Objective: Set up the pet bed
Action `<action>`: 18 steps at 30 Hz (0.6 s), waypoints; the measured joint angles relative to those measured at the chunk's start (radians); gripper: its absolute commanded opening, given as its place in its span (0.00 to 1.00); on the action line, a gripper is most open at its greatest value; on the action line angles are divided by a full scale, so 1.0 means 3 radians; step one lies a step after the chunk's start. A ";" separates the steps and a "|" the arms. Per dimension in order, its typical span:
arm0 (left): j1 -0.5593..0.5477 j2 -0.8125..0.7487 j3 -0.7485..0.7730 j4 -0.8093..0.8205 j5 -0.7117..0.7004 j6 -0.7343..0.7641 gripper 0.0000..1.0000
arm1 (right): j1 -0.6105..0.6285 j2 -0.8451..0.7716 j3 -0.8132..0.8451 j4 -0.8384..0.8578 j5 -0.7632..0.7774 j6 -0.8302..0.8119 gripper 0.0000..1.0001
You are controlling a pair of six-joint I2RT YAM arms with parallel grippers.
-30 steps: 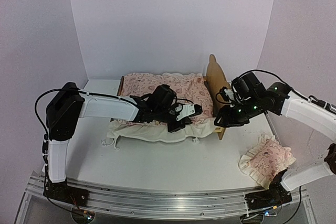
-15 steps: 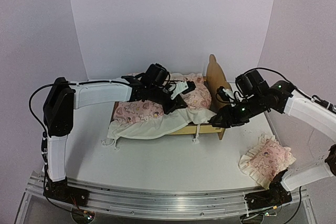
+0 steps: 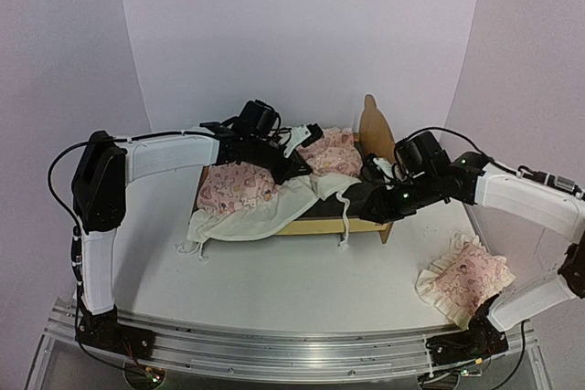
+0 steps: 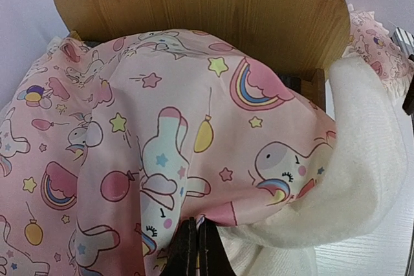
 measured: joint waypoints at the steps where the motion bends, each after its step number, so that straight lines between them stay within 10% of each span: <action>1: 0.0015 0.0000 0.0000 0.0000 0.0000 -0.0012 0.00 | 0.0005 0.0019 -0.0070 0.0096 0.0039 0.0022 0.18; 18: 0.0147 0.0000 -0.0035 0.0007 0.0025 -0.0051 0.00 | 0.0408 0.0592 -0.0697 0.1658 0.0969 -0.0475 0.28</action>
